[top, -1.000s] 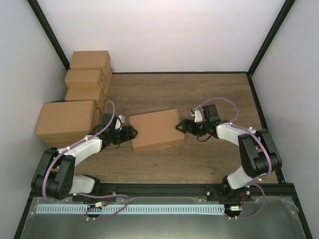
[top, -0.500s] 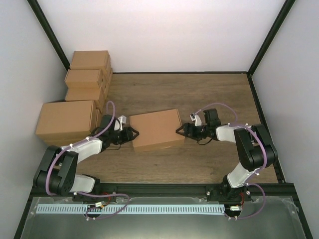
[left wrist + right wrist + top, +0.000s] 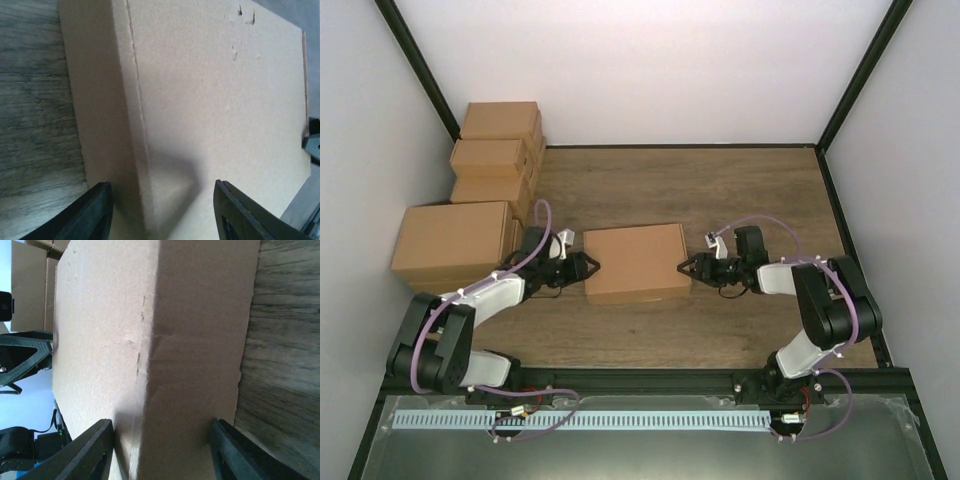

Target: Fold the paper box

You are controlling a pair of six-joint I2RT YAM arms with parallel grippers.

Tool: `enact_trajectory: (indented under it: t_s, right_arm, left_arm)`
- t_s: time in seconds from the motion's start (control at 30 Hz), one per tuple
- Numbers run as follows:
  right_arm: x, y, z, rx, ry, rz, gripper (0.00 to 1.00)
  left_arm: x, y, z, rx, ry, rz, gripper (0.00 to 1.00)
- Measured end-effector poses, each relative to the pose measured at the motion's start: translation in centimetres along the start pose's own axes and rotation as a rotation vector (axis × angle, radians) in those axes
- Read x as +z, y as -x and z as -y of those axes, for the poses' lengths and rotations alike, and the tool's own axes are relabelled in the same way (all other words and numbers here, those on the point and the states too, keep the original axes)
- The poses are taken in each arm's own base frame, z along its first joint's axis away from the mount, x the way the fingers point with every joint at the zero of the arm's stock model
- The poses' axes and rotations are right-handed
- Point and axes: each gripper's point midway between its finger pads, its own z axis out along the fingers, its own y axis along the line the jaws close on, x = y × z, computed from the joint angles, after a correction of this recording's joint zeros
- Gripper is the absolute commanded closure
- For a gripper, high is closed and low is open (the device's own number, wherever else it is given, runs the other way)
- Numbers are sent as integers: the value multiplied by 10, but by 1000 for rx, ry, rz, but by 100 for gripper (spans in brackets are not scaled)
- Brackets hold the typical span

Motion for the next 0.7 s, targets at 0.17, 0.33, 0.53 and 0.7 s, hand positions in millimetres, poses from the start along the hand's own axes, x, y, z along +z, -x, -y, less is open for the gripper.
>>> enact_trajectory:
  t_s: [0.17,0.33,0.53,0.7]
  right_arm:
    - [-3,-3,-5,7,40,23,62]
    - [-10,-8,-4,42,82,58,73]
    - [-16,-7,-5,79,121,102,82]
    - [-19,-6,-3,114,134,133,85]
  left_arm:
    - [-6,2,0,-12,32,5,13]
    - [-33,15,14,-17,38,102,4]
    - [-56,2,36,-87,-39,177,1]
    - [-46,-45,46,-168,-80,122,0]
